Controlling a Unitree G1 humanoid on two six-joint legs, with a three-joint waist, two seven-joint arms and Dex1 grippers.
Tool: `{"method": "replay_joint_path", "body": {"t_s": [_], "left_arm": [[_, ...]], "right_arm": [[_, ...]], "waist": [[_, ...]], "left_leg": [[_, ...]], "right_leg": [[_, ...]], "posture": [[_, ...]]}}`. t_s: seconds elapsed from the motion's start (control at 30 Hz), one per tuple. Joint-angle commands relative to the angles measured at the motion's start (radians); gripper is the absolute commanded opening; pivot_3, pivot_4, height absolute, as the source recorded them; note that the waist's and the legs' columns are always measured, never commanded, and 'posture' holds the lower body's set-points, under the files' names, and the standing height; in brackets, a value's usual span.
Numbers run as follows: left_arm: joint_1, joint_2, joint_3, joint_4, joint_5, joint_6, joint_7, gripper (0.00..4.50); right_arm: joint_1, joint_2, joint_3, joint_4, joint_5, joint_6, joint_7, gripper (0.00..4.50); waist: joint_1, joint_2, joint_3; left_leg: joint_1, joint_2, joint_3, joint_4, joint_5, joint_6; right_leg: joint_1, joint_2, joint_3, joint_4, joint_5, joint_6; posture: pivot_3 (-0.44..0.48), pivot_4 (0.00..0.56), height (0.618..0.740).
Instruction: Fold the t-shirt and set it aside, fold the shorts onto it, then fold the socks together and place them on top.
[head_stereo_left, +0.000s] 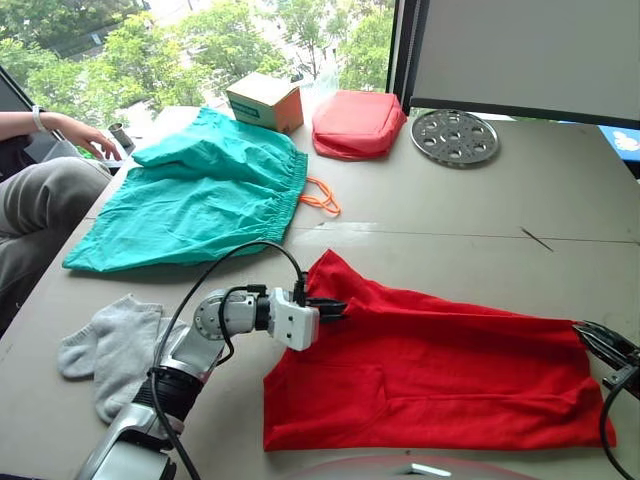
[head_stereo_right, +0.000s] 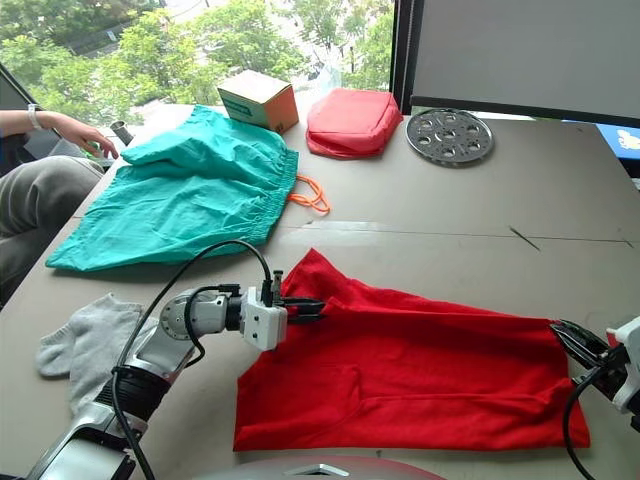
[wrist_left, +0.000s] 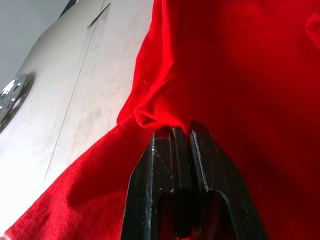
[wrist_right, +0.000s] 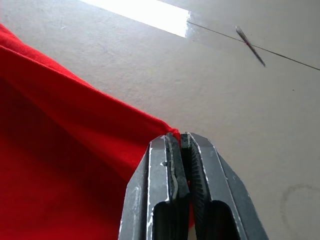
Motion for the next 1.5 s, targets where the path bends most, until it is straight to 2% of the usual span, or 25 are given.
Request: {"method": "replay_joint_path", "body": {"t_s": [0.03, 0.17, 0.2, 0.27, 0.33, 0.4, 0.43, 0.5, 0.53, 0.63, 0.7, 0.73, 0.8, 0.87, 0.93, 1.03, 1.2, 1.3, 1.4, 1.5], "left_arm": [[0.030, 0.014, -0.018, -0.061, -0.010, 0.024, 0.003, 0.00], [0.058, 0.018, -0.024, -0.103, -0.030, 0.120, -0.002, 0.00], [0.069, 0.023, -0.024, -0.128, -0.062, 0.162, -0.018, 0.60], [0.092, 0.031, -0.013, -0.173, -0.113, 0.235, -0.035, 1.04], [0.122, 0.043, 0.008, -0.224, -0.168, 0.326, -0.044, 1.97], [0.166, 0.074, 0.049, -0.307, -0.310, 0.480, -0.073, 2.87], [0.194, 0.104, 0.087, -0.363, -0.437, 0.602, -0.091, 2.91], [0.220, 0.146, 0.159, -0.430, -0.620, 0.784, -0.103, 2.91], [0.210, 0.171, 0.200, -0.439, -0.710, 0.885, -0.104, 2.91], [0.126, 0.181, 0.270, -0.424, -0.873, 1.106, -0.063, 2.00], [0.065, 0.161, 0.268, -0.421, -0.899, 1.185, -0.039, 1.06], [0.035, 0.148, 0.255, -0.419, -0.886, 1.206, -0.030, 0.29], [-0.079, 0.072, 0.140, -0.383, -0.763, 1.230, 0.027, 0.29], [-0.156, -0.001, 0.054, -0.336, -0.659, 1.236, 0.073, 0.29], [-0.197, -0.055, 0.010, -0.284, -0.599, 1.242, 0.101, 0.29], [-0.196, -0.068, -0.053, -0.207, -0.471, 1.176, 0.105, 0.29], [-0.147, -0.062, -0.060, -0.161, -0.392, 1.161, 0.102, 0.29], [-0.114, -0.058, -0.055, -0.164, -0.360, 1.154, 0.114, 0.29], [-0.097, -0.064, -0.035, -0.183, -0.360, 1.161, 0.120, 0.29], [-0.095, -0.077, -0.016, -0.181, -0.359, 1.157, 0.126, 0.29]], "right_arm": [[0.044, -0.009, 0.015, 0.011, -0.032, -0.078, 0.051, 0.02], [0.062, -0.032, 0.051, 0.034, -0.083, -0.106, 0.067, 0.02], [0.069, -0.046, 0.057, 0.042, -0.103, -0.120, 0.076, 0.53], [0.084, -0.064, 0.062, 0.047, -0.113, -0.135, 0.100, 0.98], [0.105, -0.072, 0.049, 0.042, -0.115, -0.143, 0.106, 1.95], [0.151, -0.081, 0.012, 0.018, -0.098, -0.153, 0.130, 2.90], [0.183, -0.084, -0.027, -0.024, -0.032, -0.101, 0.151, 3.38], [0.219, -0.090, -0.093, -0.098, 0.109, 0.011, 0.176, 3.38], [0.221, -0.102, -0.122, -0.141, 0.208, 0.096, 0.173, 3.22], [0.181, -0.137, -0.130, -0.240, 0.383, 0.263, 0.123, 2.00], [0.140, -0.157, -0.088, -0.289, 0.407, 0.330, 0.071, 0.97], [0.105, -0.170, -0.048, -0.303, 0.385, 0.357, 0.032, 0.25], [-0.057, -0.185, 0.168, -0.321, 0.257, 0.417, -0.095, 0.25], [-0.177, -0.182, 0.328, -0.301, 0.154, 0.445, -0.157, 0.25], [-0.237, -0.181, 0.424, -0.266, 0.086, 0.454, -0.181, 0.25], [-0.268, -0.196, 0.508, -0.214, -0.001, 0.470, -0.213, 0.25], [-0.316, -0.202, 0.525, -0.118, -0.148, 0.442, -0.311, 0.25], [-0.364, -0.168, 0.508, -0.074, -0.206, 0.398, -0.371, 0.25], [-0.360, -0.151, 0.453, -0.091, -0.167, 0.373, -0.343, 0.25], [-0.294, -0.151, 0.315, -0.179, -0.023, 0.412, -0.250, 0.25]], "waist": [[0.000, 0.001, -0.001], [0.000, 0.002, -0.002], [0.000, 0.003, -0.002], [-0.002, 0.004, -0.002], [-0.002, 0.004, -0.002], [-0.001, 0.004, -0.002], [-0.001, 0.004, -0.002], [-0.001, 0.006, 0.000], [-0.002, 0.007, 0.000], [-0.004, 0.005, 0.001], [-0.002, 0.003, 0.001], [-0.002, 0.004, 0.001], [-0.001, -0.002, 0.000], [0.001, -0.004, 0.003], [0.003, -0.004, 0.002], [0.002, -0.006, 0.002], [-0.002, -0.012, -0.001], [0.001, -0.011, -0.003], [0.001, -0.009, -0.003], [0.005, -0.006, -0.003]], "left_leg": [[0.000, 0.000, 0.000, 0.000, 0.000, 0.000], [0.000, 0.000, 0.000, -0.001, 0.000, 0.000], [0.000, 0.000, 0.000, -0.001, 0.000, 0.000], [0.000, 0.000, 0.001, -0.001, 0.000, 0.000], [0.000, 0.000, 0.001, -0.001, 0.000, 0.000], [0.000, 0.001, 0.000, -0.001, 0.000, 0.000], [0.000, 0.001, 0.000, -0.001, 0.000, 0.000], [0.000, 0.001, -0.001, -0.003, -0.001, 0.000], [0.000, 0.001, -0.001, -0.003, 0.000, 0.000], [0.000, 0.002, -0.001, -0.003, 0.000, 0.000], [0.000, 0.002, -0.001, -0.002, 0.000, 0.000], [0.000, 0.002, 0.000, -0.002, 0.000, 0.000], [0.001, 0.000, 0.000, -0.002, 0.000, 0.000], [-0.001, 0.000, 0.000, 0.000, 0.000, 0.000], [-0.003, -0.004, 0.000, 0.000, 0.000, 0.001], [-0.003, -0.006, -0.001, -0.001, 0.001, 0.007], [-0.001, -0.005, 0.000, -0.001, 0.000, 0.008], [-0.001, -0.005, -0.001, 0.002, -0.002, 0.003], [-0.001, -0.005, 0.000, 0.002, -0.002, 0.003], [-0.001, -0.006, 0.000, 0.002, -0.002, 0.003]], "right_leg": [[0.000, 0.000, 0.000, 0.000, 0.000, 0.000], [0.000, 0.000, 0.000, -0.001, 0.000, 0.000], [0.000, 0.000, 0.000, -0.001, 0.000, 0.000], [0.000, 0.000, 0.001, -0.001, 0.000, 0.000], [-0.001, 0.000, 0.001, -0.001, 0.000, 0.000], [-0.001, 0.000, 0.000, -0.001, 0.000, 0.000], [-0.001, 0.000, 0.001, -0.001, 0.000, 0.000], [-0.001, 0.000, 0.001, -0.001, 0.000, 0.000], [-0.001, 0.000, 0.001, -0.002, -0.001, 0.000], [-0.001, 0.000, 0.002, -0.002, -0.001, 0.000], [0.000, 0.000, 0.002, -0.003, -0.001, 0.001], [0.000, 0.000, 0.002, -0.003, -0.001, 0.001], [0.000, 0.000, 0.002, -0.004, -0.001, 0.001], [0.000, 0.001, 0.001, -0.004, -0.001, 0.001], [0.000, 0.000, 0.003, -0.004, -0.001, 0.002], [0.000, 0.003, 0.007, -0.002, -0.001, 0.002], [0.000, 0.003, 0.009, -0.002, -0.001, 0.002], [0.001, 0.000, 0.009, -0.002, -0.001, 0.002], [0.001, -0.002, 0.009, -0.002, -0.001, 0.002], [0.001, -0.003, 0.009, -0.002, -0.001, 0.003]], "posture": [[0.000, 0.150, 0.739], [0.000, 0.150, 0.739], [0.000, 0.150, 0.739], [0.000, 0.150, 0.739], [0.000, 0.150, 0.739], [0.000, 0.150, 0.739], [0.000, 0.150, 0.739], [0.000, 0.150, 0.739], [0.000, 0.150, 0.739], [0.000, 0.150, 0.739], [0.000, 0.150, 0.739], [0.000, 0.150, 0.739], [0.000, 0.150, 0.739], [0.000, 0.150, 0.739], [0.000, 0.150, 0.739], [0.000, 0.150, 0.739], [0.000, 0.150, 0.739], [0.000, 0.150, 0.739], [0.000, 0.150, 0.739], [0.000, 0.150, 0.739]]}}
